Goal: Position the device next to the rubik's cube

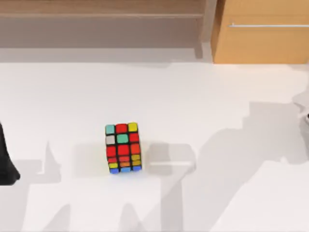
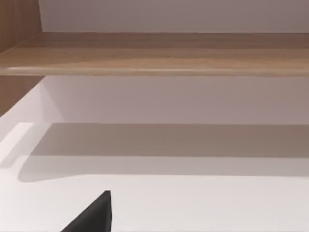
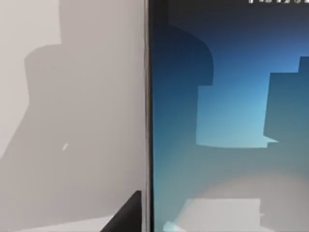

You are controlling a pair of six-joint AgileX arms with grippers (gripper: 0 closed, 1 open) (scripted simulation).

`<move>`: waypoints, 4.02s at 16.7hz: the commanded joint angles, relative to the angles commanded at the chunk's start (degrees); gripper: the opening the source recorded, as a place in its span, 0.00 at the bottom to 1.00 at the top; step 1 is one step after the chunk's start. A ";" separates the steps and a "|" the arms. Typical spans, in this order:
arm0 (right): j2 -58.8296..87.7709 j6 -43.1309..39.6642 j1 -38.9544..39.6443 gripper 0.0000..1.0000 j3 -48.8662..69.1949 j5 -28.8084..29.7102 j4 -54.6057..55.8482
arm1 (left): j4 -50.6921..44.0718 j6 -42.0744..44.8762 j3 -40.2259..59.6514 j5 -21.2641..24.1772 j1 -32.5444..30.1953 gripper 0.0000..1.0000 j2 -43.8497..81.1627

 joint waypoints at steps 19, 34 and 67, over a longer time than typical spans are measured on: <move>-5.99 17.84 9.85 0.00 12.40 1.24 -7.98 | 0.00 0.00 0.00 0.00 0.00 1.00 0.00; -0.57 59.04 35.39 0.00 22.38 1.81 -17.25 | 0.00 0.00 0.00 0.00 0.00 1.00 0.00; 2.67 73.68 46.08 0.00 20.63 1.25 -12.77 | 0.00 0.00 0.00 0.00 0.00 1.00 0.00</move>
